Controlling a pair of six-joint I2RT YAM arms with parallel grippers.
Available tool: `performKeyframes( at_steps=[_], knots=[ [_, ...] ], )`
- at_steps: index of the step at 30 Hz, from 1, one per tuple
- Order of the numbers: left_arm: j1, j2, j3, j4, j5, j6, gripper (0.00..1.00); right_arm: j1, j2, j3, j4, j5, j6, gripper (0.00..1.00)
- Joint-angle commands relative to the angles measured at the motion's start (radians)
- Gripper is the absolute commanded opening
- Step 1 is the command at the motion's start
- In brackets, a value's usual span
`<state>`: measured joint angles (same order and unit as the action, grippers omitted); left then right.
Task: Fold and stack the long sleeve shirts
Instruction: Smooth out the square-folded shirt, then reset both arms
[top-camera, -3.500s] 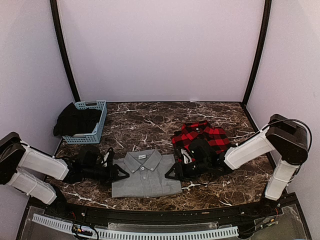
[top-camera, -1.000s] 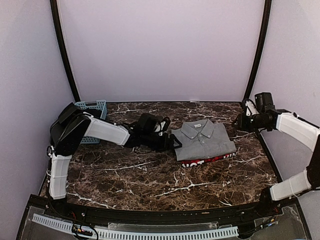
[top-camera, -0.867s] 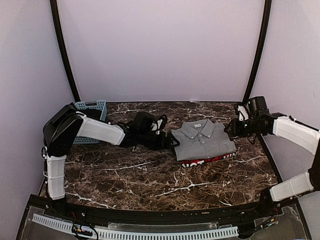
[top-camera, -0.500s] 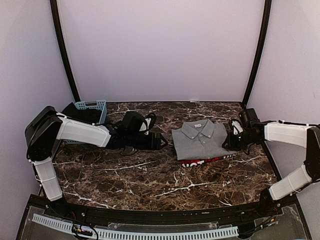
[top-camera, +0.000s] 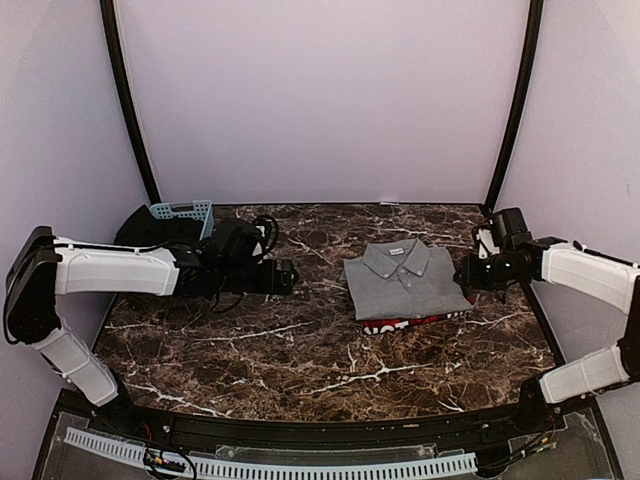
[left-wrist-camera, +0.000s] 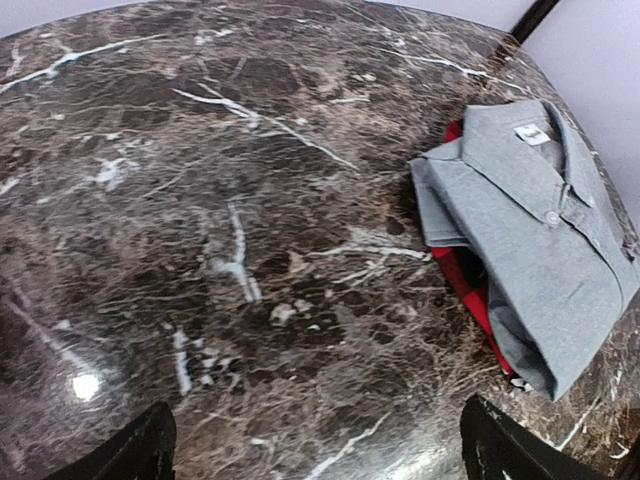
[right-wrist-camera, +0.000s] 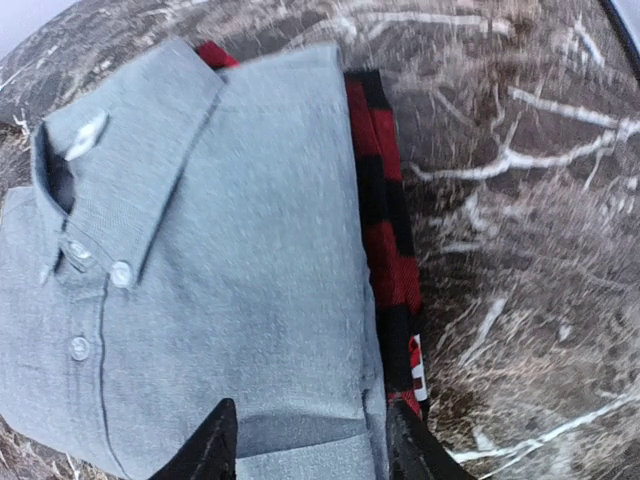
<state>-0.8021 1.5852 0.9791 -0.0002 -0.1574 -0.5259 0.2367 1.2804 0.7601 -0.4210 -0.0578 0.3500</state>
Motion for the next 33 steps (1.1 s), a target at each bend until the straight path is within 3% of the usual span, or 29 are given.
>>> performKeyframes(
  at_steps=[1,5,7,9,11,19,24,33],
  knots=[
    [0.015,-0.142,-0.049,-0.109,-0.166,0.033,0.99,0.001,-0.075,0.071,0.002,0.086,-0.011,0.52],
    [0.055,-0.276,-0.106,-0.145,-0.218,0.060,0.99,-0.011,-0.128,0.103,0.002,0.185,-0.021,0.64],
    [0.081,-0.352,-0.142,-0.138,-0.263,0.076,0.99,-0.019,-0.162,0.113,0.018,0.217,-0.038,0.74],
    [0.093,-0.432,-0.190,-0.100,-0.331,0.111,0.99,-0.028,-0.193,0.123,0.032,0.225,-0.057,0.87],
    [0.103,-0.510,-0.235,-0.026,-0.390,0.152,0.99,-0.034,-0.215,0.136,0.035,0.247,-0.059,0.91],
    [0.125,-0.658,-0.235,0.035,-0.405,0.323,0.99,-0.034,-0.331,0.100,0.125,0.161,-0.113,0.99],
    [0.125,-0.708,-0.234,0.066,-0.316,0.358,0.99,-0.034,-0.410,0.039,0.185,0.146,-0.115,0.99],
    [0.125,-0.757,-0.278,0.129,-0.341,0.374,0.99,-0.034,-0.505,-0.027,0.223,0.096,-0.127,0.99]
  ],
)
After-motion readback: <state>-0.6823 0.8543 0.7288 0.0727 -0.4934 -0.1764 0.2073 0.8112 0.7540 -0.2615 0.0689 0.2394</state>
